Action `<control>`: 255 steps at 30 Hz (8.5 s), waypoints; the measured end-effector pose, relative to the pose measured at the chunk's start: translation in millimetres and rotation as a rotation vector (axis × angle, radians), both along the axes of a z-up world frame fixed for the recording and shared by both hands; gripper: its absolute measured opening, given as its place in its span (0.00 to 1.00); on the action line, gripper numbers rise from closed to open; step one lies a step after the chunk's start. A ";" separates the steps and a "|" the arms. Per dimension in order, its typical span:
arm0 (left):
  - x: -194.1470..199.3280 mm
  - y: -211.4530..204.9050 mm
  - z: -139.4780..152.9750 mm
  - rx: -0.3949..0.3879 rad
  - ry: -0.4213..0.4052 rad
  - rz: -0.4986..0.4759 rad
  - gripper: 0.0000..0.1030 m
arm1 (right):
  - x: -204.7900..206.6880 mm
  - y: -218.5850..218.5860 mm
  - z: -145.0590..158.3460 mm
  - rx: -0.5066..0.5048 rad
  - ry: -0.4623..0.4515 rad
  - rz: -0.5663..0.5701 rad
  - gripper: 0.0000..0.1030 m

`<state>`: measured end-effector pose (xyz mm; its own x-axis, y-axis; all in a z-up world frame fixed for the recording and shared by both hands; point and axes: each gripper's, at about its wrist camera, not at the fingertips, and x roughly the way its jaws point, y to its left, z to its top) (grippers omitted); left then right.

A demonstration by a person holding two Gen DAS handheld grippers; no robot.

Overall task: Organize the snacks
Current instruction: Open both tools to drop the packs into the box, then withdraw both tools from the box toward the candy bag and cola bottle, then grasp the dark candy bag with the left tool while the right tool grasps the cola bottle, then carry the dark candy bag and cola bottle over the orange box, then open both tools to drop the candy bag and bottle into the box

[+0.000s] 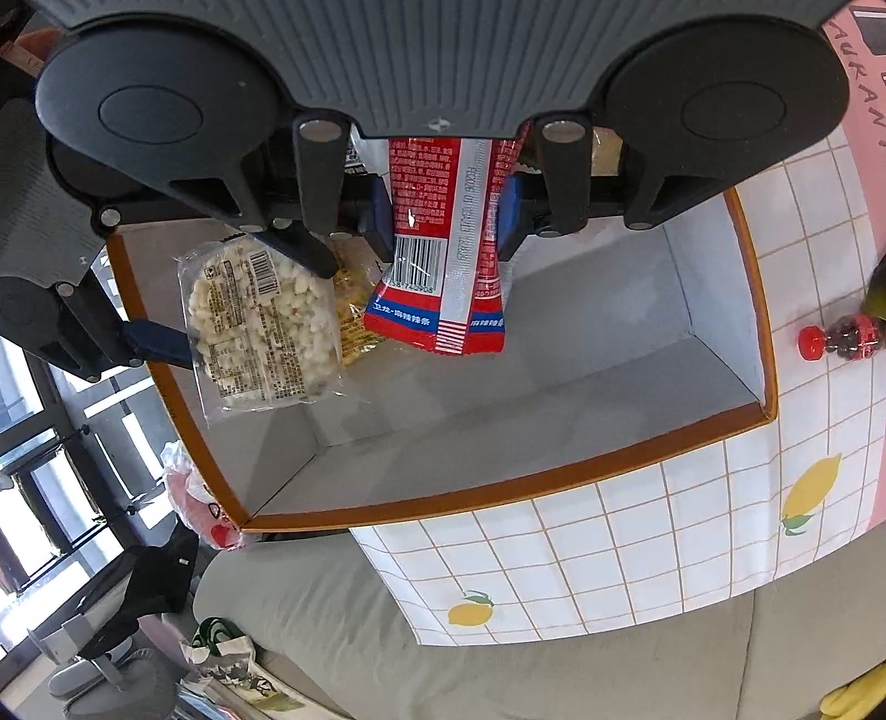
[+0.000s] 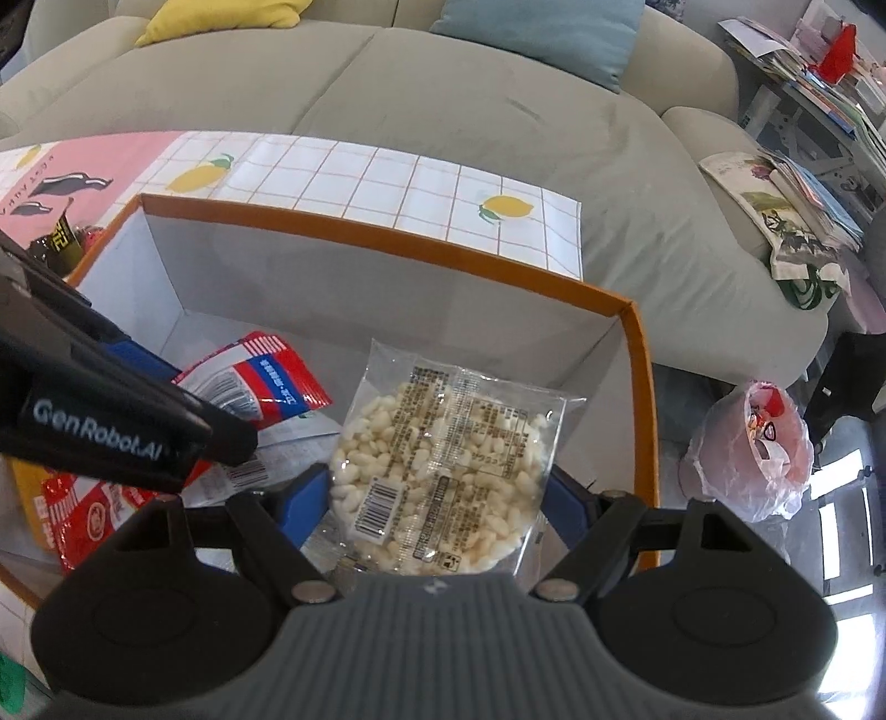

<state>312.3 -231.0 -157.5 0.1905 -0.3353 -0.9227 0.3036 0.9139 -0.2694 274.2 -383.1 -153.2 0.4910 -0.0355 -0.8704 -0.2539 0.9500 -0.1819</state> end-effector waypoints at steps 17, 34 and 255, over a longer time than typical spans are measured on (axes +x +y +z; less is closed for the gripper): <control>-5.2 11.6 15.9 -0.003 -0.059 0.015 0.75 | -0.7 14.0 -6.4 -0.017 0.029 0.005 0.93; -57.8 53.1 87.6 0.056 -0.311 0.008 0.76 | -33.3 36.2 41.7 0.021 0.001 -0.142 0.97; -17.7 88.0 55.9 0.097 -0.271 -0.109 0.61 | 17.9 54.7 -14.2 0.539 0.178 -0.400 0.31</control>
